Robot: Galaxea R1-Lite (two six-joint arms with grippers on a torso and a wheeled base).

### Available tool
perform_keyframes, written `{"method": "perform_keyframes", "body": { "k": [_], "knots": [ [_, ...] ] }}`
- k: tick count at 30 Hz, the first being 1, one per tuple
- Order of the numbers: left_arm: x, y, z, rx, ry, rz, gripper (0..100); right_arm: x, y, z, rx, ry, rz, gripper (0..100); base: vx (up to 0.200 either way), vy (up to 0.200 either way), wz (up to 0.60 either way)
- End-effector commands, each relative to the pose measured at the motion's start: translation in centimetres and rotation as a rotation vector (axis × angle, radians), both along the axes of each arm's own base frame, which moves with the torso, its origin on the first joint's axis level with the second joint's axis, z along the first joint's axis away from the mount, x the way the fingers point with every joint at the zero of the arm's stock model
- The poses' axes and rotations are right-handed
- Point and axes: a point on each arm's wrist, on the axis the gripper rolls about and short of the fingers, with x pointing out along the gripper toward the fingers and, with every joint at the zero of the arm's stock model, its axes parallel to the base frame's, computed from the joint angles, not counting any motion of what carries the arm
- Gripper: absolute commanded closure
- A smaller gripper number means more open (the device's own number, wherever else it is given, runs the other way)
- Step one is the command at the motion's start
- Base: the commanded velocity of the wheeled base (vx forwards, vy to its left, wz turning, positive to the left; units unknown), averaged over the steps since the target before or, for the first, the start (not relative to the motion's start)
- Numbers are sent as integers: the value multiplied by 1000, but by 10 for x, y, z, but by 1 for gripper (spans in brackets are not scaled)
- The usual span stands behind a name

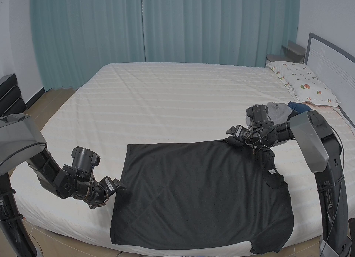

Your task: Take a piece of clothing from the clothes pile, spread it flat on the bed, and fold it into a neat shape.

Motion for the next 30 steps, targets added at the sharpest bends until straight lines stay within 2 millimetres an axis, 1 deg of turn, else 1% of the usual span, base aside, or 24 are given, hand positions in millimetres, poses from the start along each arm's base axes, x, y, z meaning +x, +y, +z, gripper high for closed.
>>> {"method": "perform_keyframes", "body": {
  "k": [1, 4, 7, 8, 9, 10, 11, 15, 19, 22, 24, 26, 27, 30],
  "knots": [
    [0, 1, -1, 2, 4, 3, 0, 19, -2, -32, -4, 45, -27, 0, 0, 0, 0],
    [0, 1, -2, 2, 5, 6, 0, 20, -2, -32, 25, 31, -44, 0, 0, 0, 0],
    [0, 1, -2, 2, 5, 4, 0, 28, -1, -26, 56, -99, -47, 0, 0, 0, 0],
    [0, 1, -2, 2, 5, 4, 0, 28, -1, -26, 56, -99, -47, 0, 0, 0, 0],
    [0, 1, -3, 3, 7, 4, 0, 35, -6, -21, 77, -201, -56, 0, 0, 0, 0],
    [0, 1, -3, 3, 8, 4, 0, 36, -6, -21, 79, -215, -57, 0, 0, 0, 0],
    [1, 1, -3, 4, 8, 7, 0, 39, -11, -14, 94, -292, -68, 0, 0, 0, 0],
    [1, 1, -3, 4, 8, 5, 0, 44, -20, 4, 108, -435, -86, 0, 0, 0, 0],
    [0, 1, -3, 6, 8, 4, 0, 45, -25, 7, 104, -460, -89, 0, 0, 0, 0],
    [0, 1, -3, 5, 6, 6, 0, 47, -29, -16, 31, -437, -73, 0, 0, 0, 0],
    [0, 1, -3, 5, 6, 6, 0, 48, -33, -19, 2, -444, -103, 0, 0, 0, 0],
    [1, 1, -3, 6, 8, 8, 0, 48, -39, -13, -13, -442, -136, 0, 0, 0, 0],
    [1, 1, -3, 6, 8, 8, 0, 48, -45, -3, -18, -446, -151, 0, 0, 0, 0],
    [1, 1, -3, 6, 8, 6, 0, 36, -51, 8, -18, -390, -148, 0, 0, 0, 0]
  ]
}}
